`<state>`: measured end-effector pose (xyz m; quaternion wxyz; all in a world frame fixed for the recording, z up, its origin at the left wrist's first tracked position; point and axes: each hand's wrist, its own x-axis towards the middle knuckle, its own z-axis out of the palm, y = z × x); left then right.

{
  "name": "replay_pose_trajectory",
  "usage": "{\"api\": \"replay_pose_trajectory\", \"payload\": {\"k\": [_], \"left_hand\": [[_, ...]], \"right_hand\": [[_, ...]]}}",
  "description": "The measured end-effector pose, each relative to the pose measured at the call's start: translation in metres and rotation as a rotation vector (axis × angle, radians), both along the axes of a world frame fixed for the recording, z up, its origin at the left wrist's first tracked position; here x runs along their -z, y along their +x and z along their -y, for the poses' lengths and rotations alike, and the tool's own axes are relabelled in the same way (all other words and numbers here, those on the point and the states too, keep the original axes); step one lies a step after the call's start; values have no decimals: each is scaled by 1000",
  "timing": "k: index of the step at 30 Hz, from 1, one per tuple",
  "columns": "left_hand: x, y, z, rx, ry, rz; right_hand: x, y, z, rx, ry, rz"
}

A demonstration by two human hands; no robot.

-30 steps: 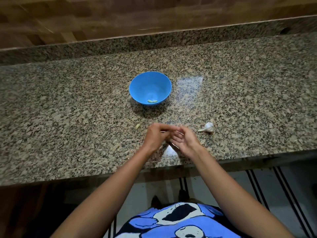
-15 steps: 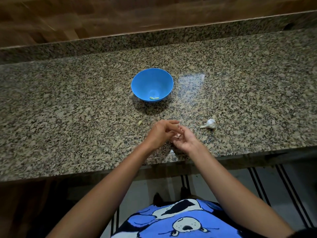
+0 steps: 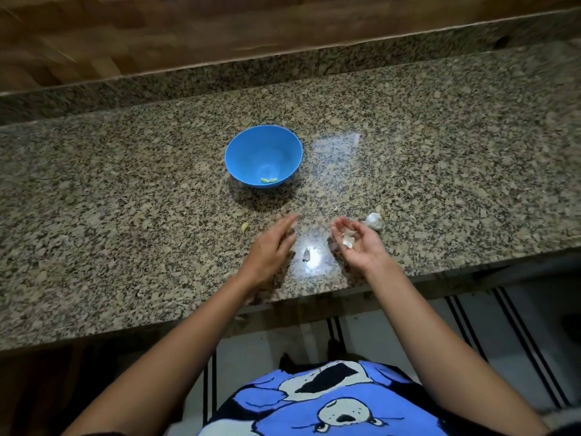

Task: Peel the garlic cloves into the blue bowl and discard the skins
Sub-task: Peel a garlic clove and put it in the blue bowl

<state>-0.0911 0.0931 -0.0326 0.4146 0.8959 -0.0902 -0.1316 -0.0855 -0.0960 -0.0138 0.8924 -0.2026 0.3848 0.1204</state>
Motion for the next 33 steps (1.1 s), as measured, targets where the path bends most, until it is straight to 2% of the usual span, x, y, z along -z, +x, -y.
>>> {"api": "replay_pose_trajectory", "payload": {"k": [3, 9, 11, 15, 17, 19, 21, 23, 25, 27, 31, 33], "left_hand": [[20, -16, 2, 183, 258, 21], [24, -15, 6, 620, 305, 279], [26, -18, -11, 621, 278, 348], [23, -27, -46, 533, 317, 622], [17, -33, -49, 246, 267, 519], [5, -36, -48, -330, 43, 212], [-7, -39, -57, -873, -445, -136], [-15, -51, -82, -1188, -985, -276], [-17, -80, -110, -1392, -1280, -221], [-18, -120, -136, -1548, -1426, -113], [-13, -216, -185, -1837, -1503, 160], [-10, -247, -194, -1939, -1501, 219]], "right_hand": [[2, -4, 17, 50, -36, 3], [1, -6, 8, 24, -63, -2], [1, -5, -1, -6, -58, -8], [-4, -3, -24, -81, -32, -12], [-7, -3, -41, -147, -29, -10], [-9, -1, -65, -241, 9, -1], [-9, 1, -98, -376, 32, 4], [-10, -2, -141, -523, 52, 23], [-8, -13, -185, -685, 60, 33], [-3, -34, -228, -843, 81, 19], [18, -107, -316, -1187, 112, -34], [26, -135, -338, -1310, 103, -59]]}}
